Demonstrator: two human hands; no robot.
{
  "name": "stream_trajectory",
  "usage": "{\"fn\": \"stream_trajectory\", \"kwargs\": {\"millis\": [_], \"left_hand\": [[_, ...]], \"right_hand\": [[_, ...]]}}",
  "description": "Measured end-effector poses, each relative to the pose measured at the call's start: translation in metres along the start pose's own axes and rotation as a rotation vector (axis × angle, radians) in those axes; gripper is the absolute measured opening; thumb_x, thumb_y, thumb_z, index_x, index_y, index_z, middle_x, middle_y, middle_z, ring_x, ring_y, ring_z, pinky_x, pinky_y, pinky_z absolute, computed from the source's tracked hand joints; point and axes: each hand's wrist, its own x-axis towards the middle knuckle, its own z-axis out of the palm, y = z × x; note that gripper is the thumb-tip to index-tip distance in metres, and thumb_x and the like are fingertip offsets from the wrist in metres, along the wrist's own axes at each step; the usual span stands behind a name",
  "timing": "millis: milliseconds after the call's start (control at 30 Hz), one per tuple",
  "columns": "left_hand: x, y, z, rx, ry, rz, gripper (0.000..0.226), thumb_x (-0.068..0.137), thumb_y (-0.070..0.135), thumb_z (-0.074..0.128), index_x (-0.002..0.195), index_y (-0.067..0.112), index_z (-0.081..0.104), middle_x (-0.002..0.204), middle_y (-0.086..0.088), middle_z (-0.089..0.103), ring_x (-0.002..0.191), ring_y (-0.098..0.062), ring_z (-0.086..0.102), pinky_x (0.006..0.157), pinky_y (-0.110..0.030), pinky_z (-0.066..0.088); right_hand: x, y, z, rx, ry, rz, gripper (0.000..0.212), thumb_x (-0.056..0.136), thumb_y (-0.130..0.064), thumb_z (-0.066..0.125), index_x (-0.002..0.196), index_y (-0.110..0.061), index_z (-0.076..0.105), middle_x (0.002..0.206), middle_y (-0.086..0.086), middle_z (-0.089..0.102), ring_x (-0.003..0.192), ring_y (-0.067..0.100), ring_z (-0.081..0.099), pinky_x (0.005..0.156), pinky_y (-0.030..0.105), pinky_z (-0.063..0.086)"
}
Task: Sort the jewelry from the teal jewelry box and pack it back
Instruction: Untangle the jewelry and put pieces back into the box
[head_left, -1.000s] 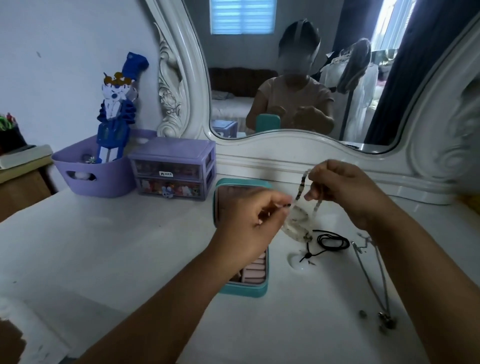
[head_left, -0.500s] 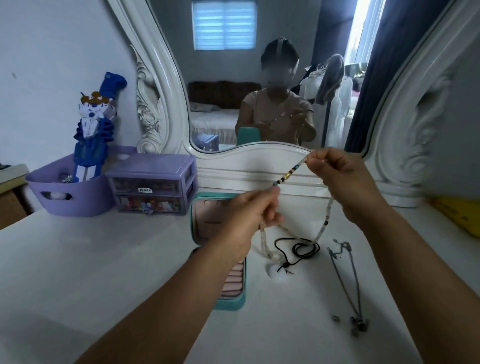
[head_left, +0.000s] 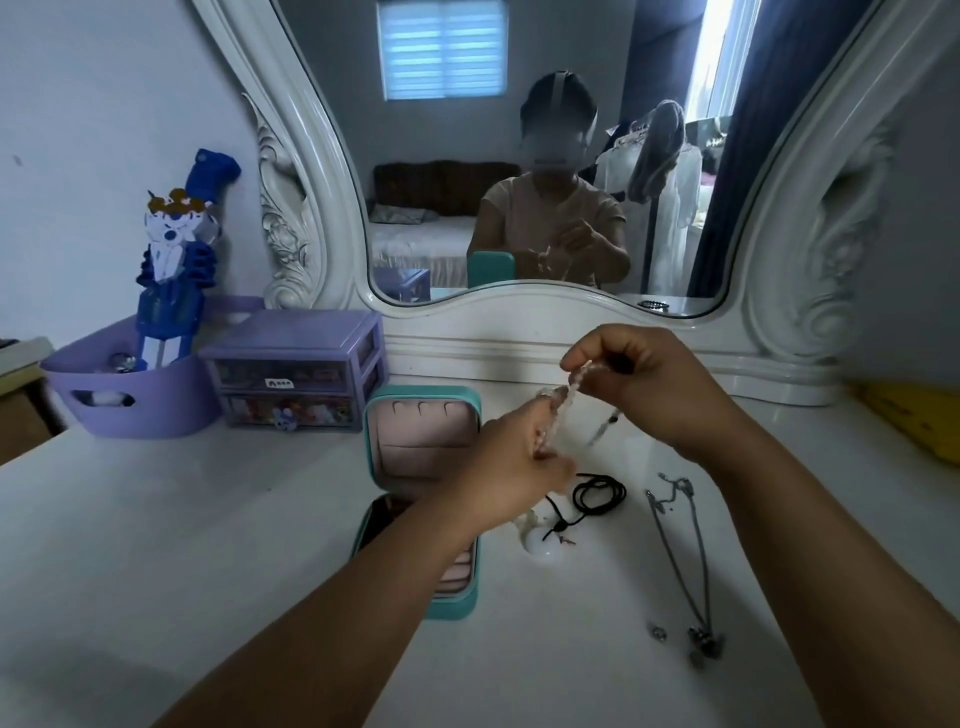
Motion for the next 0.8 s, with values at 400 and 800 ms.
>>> {"fn": "stream_trajectory", "kwargs": {"millis": [400, 800], "left_hand": [[-0.008, 0.012, -0.023, -0.629, 0.0, -0.134, 0.032, 0.084, 0.036, 0.056, 0.06, 0.018, 0.067, 0.058, 0.002, 0.065, 0.049, -0.006, 0.049, 0.056, -0.022, 0.04], [-0.014, 0.007, -0.015, -0.382, -0.031, -0.087, 0.048, 0.083, 0.004, 0.061, 0.125, 0.021, 0.046, 0.095, -0.007, 0.065, 0.045, -0.005, 0.05, 0.049, -0.019, 0.043]], "right_hand": [[0.01, 0.012, 0.004, 0.078, 0.117, 0.192, 0.022, 0.082, -0.016, 0.067, 0.078, 0.005, 0.064, 0.073, 0.004, 0.071, 0.07, 0.011, 0.068, 0.06, 0.018, 0.046], [-0.004, -0.001, 0.016, -0.263, -0.178, -0.121, 0.018, 0.076, 0.004, 0.064, 0.076, -0.013, 0.072, 0.07, -0.009, 0.055, 0.065, 0.003, 0.054, 0.062, 0.009, 0.04]]}}
